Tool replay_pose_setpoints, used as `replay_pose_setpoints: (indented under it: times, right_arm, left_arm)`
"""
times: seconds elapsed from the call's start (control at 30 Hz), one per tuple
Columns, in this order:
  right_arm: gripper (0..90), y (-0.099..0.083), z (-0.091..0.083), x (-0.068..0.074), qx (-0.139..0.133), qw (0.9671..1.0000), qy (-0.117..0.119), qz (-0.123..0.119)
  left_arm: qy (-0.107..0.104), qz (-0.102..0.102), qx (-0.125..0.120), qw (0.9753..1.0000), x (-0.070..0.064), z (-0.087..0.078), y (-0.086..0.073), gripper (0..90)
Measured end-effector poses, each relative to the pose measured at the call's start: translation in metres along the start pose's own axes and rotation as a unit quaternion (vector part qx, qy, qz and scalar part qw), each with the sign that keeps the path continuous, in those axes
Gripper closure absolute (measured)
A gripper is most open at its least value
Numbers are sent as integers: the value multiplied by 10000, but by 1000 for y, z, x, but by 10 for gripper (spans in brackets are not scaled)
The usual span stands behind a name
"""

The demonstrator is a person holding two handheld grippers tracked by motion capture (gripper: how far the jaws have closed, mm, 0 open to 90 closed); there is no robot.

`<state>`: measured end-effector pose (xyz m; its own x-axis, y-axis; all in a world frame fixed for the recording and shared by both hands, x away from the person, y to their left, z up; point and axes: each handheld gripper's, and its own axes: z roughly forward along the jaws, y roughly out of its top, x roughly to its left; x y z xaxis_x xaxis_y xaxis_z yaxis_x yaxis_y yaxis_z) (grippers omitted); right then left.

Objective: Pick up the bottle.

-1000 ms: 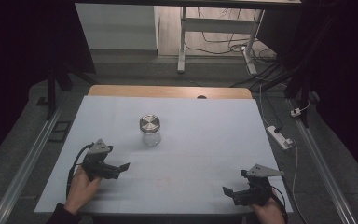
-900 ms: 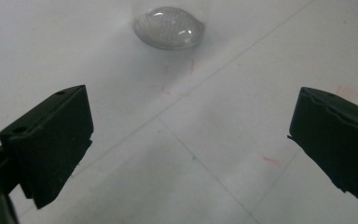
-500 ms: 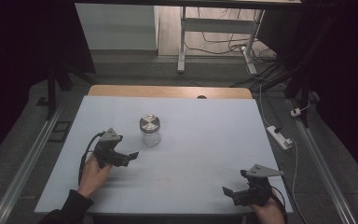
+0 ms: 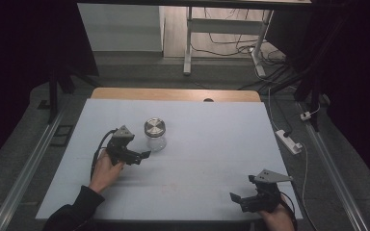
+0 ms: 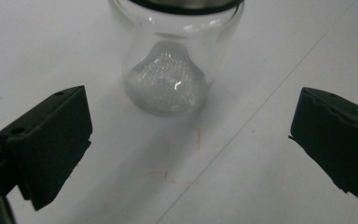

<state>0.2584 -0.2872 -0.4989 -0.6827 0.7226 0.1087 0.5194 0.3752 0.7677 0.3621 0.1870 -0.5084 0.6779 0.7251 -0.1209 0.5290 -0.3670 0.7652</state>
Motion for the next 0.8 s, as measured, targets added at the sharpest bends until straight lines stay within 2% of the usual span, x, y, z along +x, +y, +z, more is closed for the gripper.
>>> replay_pose_setpoints:
  times: [0.13,0.2,0.43,0.63,0.8]
  right_arm:
    - [0,0,0,0,2,10000,5,-3]
    - [0,0,0,0,1,10000,3,-8]
    - [0,0,0,0,11,10000,17,-21]
    - [0,0,0,0,14,10000,34,-11]
    - [0,0,0,0,21,10000,41,-6]
  left_arm:
    - [111,51,12,9999,2,6,6,0]
    - [133,59,-58,9999,3,9,9,0]
    - [125,168,-89,9997,2,24,20,0]
    - [47,293,-15,9996,3,36,28,0]
    - [122,384,112,9991,4,46,34,0]
